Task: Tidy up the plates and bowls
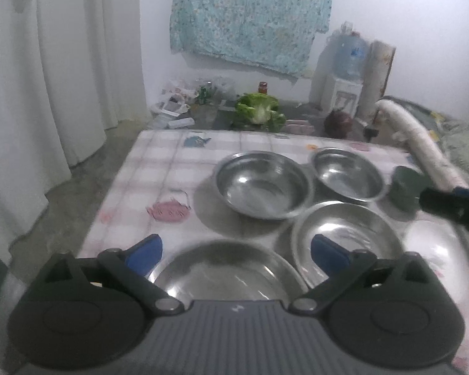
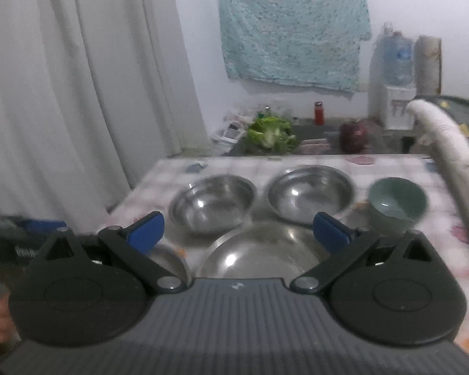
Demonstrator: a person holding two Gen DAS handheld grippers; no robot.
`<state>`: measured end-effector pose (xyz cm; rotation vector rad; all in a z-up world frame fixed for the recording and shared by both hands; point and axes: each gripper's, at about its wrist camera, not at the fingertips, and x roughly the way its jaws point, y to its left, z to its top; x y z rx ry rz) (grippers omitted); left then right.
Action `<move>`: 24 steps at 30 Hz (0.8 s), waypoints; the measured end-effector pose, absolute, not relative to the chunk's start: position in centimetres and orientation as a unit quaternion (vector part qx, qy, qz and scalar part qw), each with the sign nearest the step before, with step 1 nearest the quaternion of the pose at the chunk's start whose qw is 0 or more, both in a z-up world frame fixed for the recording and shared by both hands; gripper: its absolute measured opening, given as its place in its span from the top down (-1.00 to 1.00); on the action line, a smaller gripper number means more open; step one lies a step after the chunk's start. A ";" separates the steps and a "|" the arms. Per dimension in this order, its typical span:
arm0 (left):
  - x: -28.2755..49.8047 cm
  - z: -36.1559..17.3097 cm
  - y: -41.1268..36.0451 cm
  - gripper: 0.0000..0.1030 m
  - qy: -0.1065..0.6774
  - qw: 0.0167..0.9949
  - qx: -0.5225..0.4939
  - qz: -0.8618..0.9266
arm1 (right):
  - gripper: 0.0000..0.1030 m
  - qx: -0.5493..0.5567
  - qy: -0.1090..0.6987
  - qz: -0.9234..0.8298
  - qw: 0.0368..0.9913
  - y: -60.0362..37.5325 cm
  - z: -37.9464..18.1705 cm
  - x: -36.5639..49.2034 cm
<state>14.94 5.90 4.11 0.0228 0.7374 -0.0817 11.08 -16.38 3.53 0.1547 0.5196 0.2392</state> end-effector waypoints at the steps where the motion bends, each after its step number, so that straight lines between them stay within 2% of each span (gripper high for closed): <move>1: 15.9 4.0 6.0 -0.89 0.359 0.932 0.017 -0.035 | -0.98 0.086 0.260 0.120 0.954 -16.3 3.4 12.4; 4: 19.4 3.2 6.0 -0.72 0.368 0.929 0.028 -0.017 | -0.97 0.103 0.273 0.134 0.947 -15.6 2.4 16.4; 7: 23.2 2.0 5.7 -0.57 0.390 0.920 0.034 -0.014 | -0.81 0.104 0.293 0.135 0.941 -14.6 0.8 20.3; 11: 27.4 -0.2 4.9 -0.27 0.423 0.905 0.053 -0.009 | -0.40 0.107 0.331 0.137 0.928 -13.7 -1.9 24.2; 13: 29.3 -1.5 4.6 -0.22 0.444 0.894 0.062 0.000 | -0.22 0.120 0.350 0.142 0.918 -13.4 -3.2 26.2; 15: 30.7 -2.6 4.4 -0.12 0.459 0.886 0.068 0.004 | 0.07 0.127 0.370 0.143 0.909 -13.3 -4.2 27.7; 17: 31.5 -3.2 4.2 -0.13 0.463 0.883 0.071 0.001 | 0.12 0.131 0.381 0.144 0.904 -13.1 -4.9 28.5; 19: 32.1 -3.7 4.0 -0.03 0.469 0.880 0.076 0.003 | 0.23 0.134 0.393 0.144 0.898 -12.9 -5.6 29.3; 23: 33.0 -4.5 3.3 0.34 0.479 0.872 0.092 0.023 | 0.45 0.134 0.412 0.144 0.890 -13.0 -6.7 30.5; 24: 33.1 -4.7 3.2 0.34 0.479 0.872 0.099 0.034 | 0.48 0.132 0.416 0.143 0.888 -12.9 -7.0 31.1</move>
